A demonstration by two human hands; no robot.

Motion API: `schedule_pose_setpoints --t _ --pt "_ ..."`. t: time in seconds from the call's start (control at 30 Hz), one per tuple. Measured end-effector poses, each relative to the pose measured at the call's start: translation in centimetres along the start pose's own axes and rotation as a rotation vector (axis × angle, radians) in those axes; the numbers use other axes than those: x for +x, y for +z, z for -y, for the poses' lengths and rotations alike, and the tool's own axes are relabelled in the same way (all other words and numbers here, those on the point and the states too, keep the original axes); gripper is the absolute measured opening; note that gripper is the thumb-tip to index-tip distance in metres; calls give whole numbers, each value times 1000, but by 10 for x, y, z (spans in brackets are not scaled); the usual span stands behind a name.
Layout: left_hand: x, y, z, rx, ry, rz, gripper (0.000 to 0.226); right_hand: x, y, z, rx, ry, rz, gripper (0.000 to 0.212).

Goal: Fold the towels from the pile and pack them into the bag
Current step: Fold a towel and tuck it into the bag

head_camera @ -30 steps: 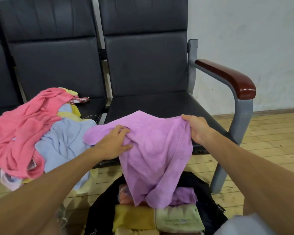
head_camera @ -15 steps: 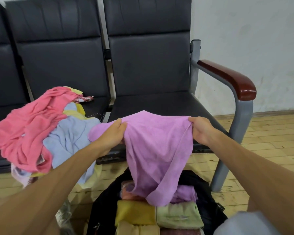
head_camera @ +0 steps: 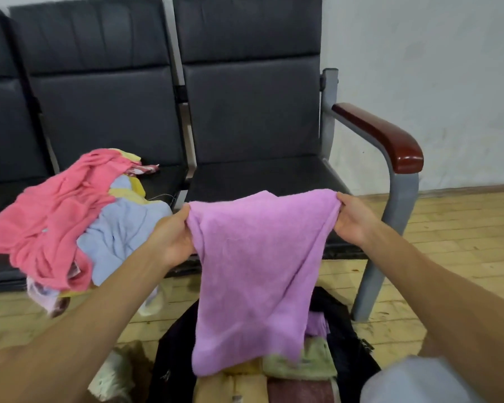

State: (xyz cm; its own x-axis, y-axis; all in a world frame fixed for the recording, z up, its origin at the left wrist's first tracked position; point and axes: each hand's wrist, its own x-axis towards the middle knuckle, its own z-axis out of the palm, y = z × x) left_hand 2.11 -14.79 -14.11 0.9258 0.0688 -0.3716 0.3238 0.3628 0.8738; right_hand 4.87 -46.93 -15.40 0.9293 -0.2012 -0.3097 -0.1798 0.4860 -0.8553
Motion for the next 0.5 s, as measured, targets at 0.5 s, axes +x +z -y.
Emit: schedule_pose_setpoints --t 0.5 --pt "-9 -19 -29 719 786 -32 46 -11 34 16 -60 -184 104 34"
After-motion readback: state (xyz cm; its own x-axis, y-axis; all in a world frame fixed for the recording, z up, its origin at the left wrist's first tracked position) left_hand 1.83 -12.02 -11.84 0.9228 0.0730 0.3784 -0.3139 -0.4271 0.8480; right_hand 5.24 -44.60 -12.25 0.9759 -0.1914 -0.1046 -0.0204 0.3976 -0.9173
